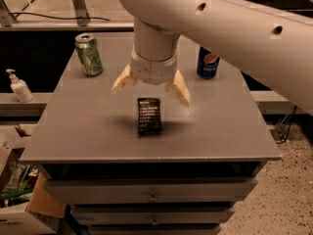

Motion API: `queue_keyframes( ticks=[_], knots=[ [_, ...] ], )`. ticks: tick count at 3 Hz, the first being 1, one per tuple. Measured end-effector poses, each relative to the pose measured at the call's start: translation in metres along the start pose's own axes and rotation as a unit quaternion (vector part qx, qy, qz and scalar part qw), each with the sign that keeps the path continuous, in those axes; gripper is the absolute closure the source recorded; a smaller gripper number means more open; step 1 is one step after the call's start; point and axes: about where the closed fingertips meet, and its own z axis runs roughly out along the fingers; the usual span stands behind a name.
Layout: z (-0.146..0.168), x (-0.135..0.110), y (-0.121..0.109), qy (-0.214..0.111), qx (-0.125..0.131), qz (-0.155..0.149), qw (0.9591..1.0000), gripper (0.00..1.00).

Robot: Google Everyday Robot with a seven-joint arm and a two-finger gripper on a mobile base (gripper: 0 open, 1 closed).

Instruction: Pick rxbar chocolate

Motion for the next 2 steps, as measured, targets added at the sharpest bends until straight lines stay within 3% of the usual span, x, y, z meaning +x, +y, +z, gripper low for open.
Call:
queue_keyframes(
  ticks=[2],
  knots=[
    [0.029,0.003,0.006,0.015,-0.017,-0.003,0.9997,0.0]
  ],
)
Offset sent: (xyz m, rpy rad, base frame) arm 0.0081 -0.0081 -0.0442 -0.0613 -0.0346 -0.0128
